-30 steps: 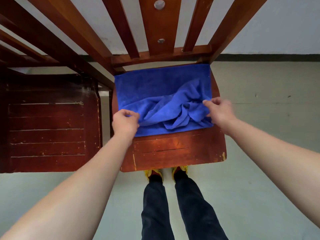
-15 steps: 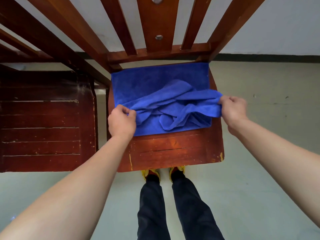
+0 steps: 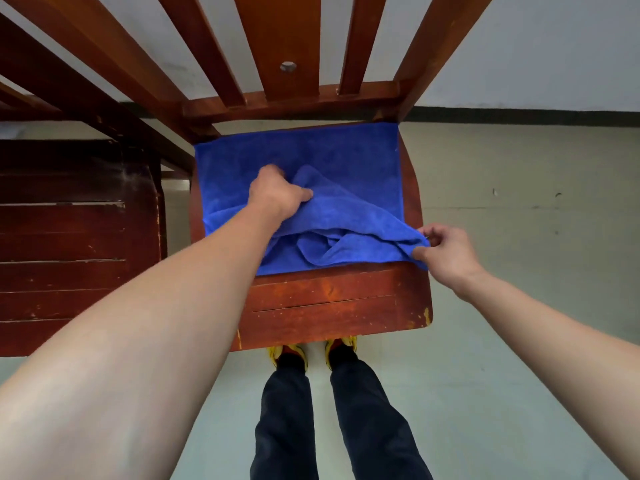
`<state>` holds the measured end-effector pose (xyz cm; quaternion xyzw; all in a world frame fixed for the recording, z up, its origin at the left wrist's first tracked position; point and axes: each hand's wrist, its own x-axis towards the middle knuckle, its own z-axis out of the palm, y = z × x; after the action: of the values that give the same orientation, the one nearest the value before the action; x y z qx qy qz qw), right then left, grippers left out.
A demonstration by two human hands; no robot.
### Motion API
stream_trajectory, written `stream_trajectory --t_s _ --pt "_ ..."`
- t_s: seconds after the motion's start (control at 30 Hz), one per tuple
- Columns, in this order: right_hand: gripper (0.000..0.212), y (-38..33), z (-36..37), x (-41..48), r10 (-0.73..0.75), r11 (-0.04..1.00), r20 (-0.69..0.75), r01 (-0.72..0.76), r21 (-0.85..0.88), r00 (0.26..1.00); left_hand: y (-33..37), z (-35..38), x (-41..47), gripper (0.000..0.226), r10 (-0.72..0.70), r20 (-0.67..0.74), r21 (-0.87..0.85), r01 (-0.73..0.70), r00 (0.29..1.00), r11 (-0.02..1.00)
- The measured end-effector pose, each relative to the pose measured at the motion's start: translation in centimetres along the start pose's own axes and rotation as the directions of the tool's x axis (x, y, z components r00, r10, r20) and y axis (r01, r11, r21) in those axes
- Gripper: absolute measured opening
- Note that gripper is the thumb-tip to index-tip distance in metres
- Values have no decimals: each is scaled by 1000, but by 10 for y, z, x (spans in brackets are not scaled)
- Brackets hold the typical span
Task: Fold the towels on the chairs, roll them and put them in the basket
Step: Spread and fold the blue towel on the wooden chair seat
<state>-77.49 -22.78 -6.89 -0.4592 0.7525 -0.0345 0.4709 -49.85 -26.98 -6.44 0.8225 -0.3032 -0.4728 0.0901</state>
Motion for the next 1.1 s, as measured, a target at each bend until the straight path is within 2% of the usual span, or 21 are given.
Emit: stream_trajectory --t_s 0.03,0.07,0.17,0.23,0.33,0.4,0.5,0.6,0.67,0.9,1.1 --pt "19 -1 -2 -1 -19 1000 1 19 -1 1000 1 -2 -3 24 -16 21 30 15 1000 999" --pt "18 -3 -3 -1 -37 999 -6 37 -4 999 -1 -5 -5 20 0 25 67 -1 1000 998" --pt "14 -11 -10 -8 -105 994 -49 104 -19 993 -9 -14 -25 24 223 -68 184 -208 972 961" --pt "16 -19 -14 -15 -156 988 -64 155 -20 986 -16 -23 -45 22 331 -125 141 -314 935 939" --pt "18 -29 -20 -31 -219 974 -47 215 -72 975 -32 -37 -78 22 310 -122 -42 -317 943 948" --pt "15 -34 -22 -49 -246 956 -6 242 -165 969 -45 -49 -102 18 313 -115 -51 -320 943 946" --pt "8 -33 -19 -82 -305 891 91 318 -326 948 -70 -65 -134 16 379 -95 152 -363 921 919" --pt "4 -22 -13 -116 -320 829 194 373 -417 927 -100 -73 -165 26 408 43 373 -393 912 840" --pt "2 -9 -8 -135 -322 793 225 392 -466 919 -121 -71 -181 21 400 85 472 -390 913 790" --pt "5 46 19 -216 -378 752 166 407 -518 911 -202 -61 -248 12 463 120 551 -447 878 705" --pt "9 91 30 -293 -428 704 162 441 -556 889 -260 -49 -311 14 454 154 590 -450 878 671"
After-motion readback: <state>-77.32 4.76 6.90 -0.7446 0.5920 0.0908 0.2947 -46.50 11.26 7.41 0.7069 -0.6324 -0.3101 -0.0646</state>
